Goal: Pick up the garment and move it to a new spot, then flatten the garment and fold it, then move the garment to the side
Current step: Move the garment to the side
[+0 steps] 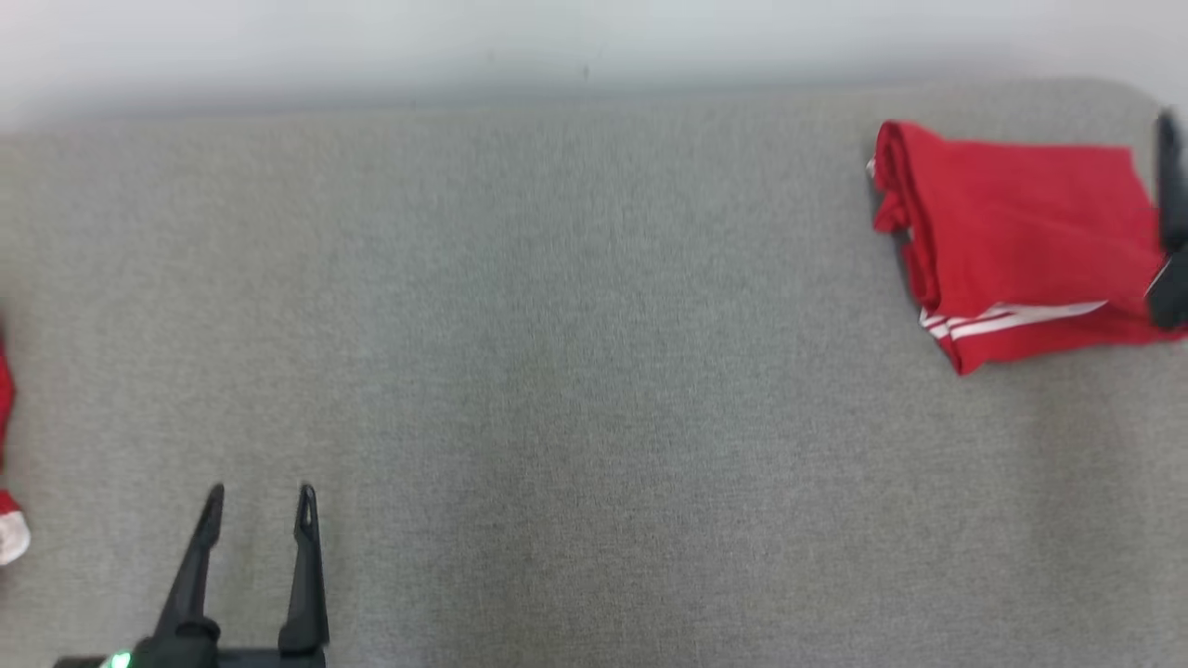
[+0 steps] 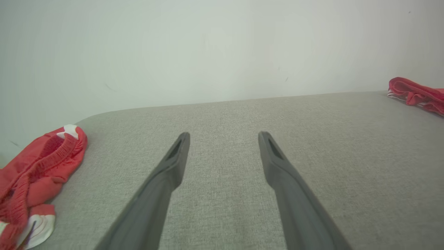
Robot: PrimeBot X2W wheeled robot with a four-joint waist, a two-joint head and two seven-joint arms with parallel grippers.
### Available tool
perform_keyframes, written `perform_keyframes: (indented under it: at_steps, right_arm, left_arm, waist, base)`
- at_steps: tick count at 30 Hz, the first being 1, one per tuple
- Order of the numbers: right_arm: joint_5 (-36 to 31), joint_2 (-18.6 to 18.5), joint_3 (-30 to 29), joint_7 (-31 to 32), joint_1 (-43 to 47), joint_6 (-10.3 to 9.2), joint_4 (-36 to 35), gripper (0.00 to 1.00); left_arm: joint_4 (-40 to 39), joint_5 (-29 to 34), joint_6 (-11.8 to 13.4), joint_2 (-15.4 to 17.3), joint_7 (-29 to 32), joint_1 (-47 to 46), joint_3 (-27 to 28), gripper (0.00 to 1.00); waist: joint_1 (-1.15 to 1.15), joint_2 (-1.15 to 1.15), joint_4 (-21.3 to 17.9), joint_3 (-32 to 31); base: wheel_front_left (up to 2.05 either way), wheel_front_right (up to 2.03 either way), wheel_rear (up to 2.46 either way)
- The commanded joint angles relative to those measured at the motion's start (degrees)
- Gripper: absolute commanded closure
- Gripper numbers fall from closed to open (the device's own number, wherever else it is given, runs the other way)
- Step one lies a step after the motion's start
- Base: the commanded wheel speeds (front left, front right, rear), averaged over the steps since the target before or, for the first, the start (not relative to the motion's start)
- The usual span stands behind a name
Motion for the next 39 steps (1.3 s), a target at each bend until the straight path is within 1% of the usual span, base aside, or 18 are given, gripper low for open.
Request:
perform_keyframes:
  at_steps: [1, 4, 7, 11, 12, 13, 19, 21, 23, 26, 32, 39]
  right_arm:
    - [-0.98, 1.42, -2.28, -0.10, 3.40, -0.11, -2.25, 0.00]
    - [-2.88, 4.79, -8.64, -0.09, 12.19, -0.11, -8.01, 0.00]
    - [-5.35, 9.23, -13.99, -0.08, 21.07, -0.11, -14.12, 0.00]
    - [-7.98, 15.58, -19.38, -0.09, 31.42, -0.11, -22.22, 0.00]
    - [-8.65, 16.92, -19.74, -0.09, 33.59, -0.11, -24.23, 0.00]
    - [-8.65, 16.92, -19.74, -0.09, 33.59, -0.11, -24.23, 0.00]
    - [-10.70, 22.76, -22.23, -0.09, 43.88, -0.12, -33.66, 0.00]
    - [-12.50, 24.03, -22.45, -0.10, 47.05, -0.12, -36.54, 0.00]
    - [-13.05, 26.25, -22.87, -0.09, 50.05, -0.12, -38.72, 0.00]
    - [-14.12, 28.60, -22.61, -0.10, 54.40, -0.12, -40.88, 0.00]
    - [-16.17, 31.29, -23.20, -0.09, 59.16, -0.12, -42.87, 0.00]
    - [-17.44, 32.11, -23.31, -0.10, 59.05, -0.11, -44.13, 0.00]
  left_arm:
    - [0.30, -0.02, -0.24, -0.17, -0.13, 1.54, 0.03, 0.00]
    - [1.06, -0.21, -0.41, -0.35, -0.13, 3.46, -0.04, 0.00]
    - [1.47, -0.42, -0.32, -0.48, -0.14, 5.10, 0.16, 0.00]
    - [1.67, -0.59, -0.37, -0.65, -0.13, 6.60, 0.46, 0.00]
    - [1.69, -0.64, -0.40, -0.69, -0.13, 6.68, 0.56, 0.00]
    - [1.69, -0.64, -0.40, -0.69, -0.13, 6.68, 0.56, 0.00]
    - [2.42, -0.87, -0.57, -0.80, -0.14, 7.22, 0.68, 0.00]
    - [2.82, -0.97, -0.60, -0.86, -0.13, 7.08, 0.68, 0.00]
    - [3.13, -0.99, -0.62, -0.91, -0.13, 6.99, 0.70, 0.00]
    - [3.57, -0.91, -0.64, -0.96, -0.13, 7.10, 0.56, 0.00]
    - [4.11, -0.91, -0.29, -0.99, -0.13, 7.48, 0.80, 0.00]
    - [5.01, -0.35, 0.16, -1.02, -0.13, 7.19, 1.00, 0.00]
  waist:
    - [0.01, 0.00, 0.55, -5.72]
    - [0.01, 0.00, 1.30, -8.54]
    - [0.01, 0.00, 2.21, -10.80]
    - [0.01, 0.00, 3.32, -12.59]
    - [0.01, 0.00, 3.55, -12.82]
    - [0.01, 0.00, 3.55, -12.82]
    - [0.01, 0.00, 5.13, -14.14]
    - [0.01, 0.00, 5.60, -14.46]
    - [0.01, 0.00, 5.85, -14.76]
    - [0.01, 0.00, 6.16, -15.20]
    - [0.01, 0.00, 6.10, -15.56]
    - [0.01, 0.00, 6.15, -15.55]
  base:
    - [0.00, 0.00, 0.00]
    - [0.00, 0.00, 0.00]
    - [0.00, 0.00, 0.00]
    - [0.00, 0.00, 0.00]
    - [0.00, 0.00, 0.00]
    - [0.00, 0.00, 0.00]
    - [0.00, 0.00, 0.00]
    - [0.00, 0.00, 0.00]
    - [0.00, 0.00, 0.00]
    - [0.00, 0.00, 0.00]
    - [0.00, 0.00, 0.00]
    - [0.00, 0.00, 0.00]
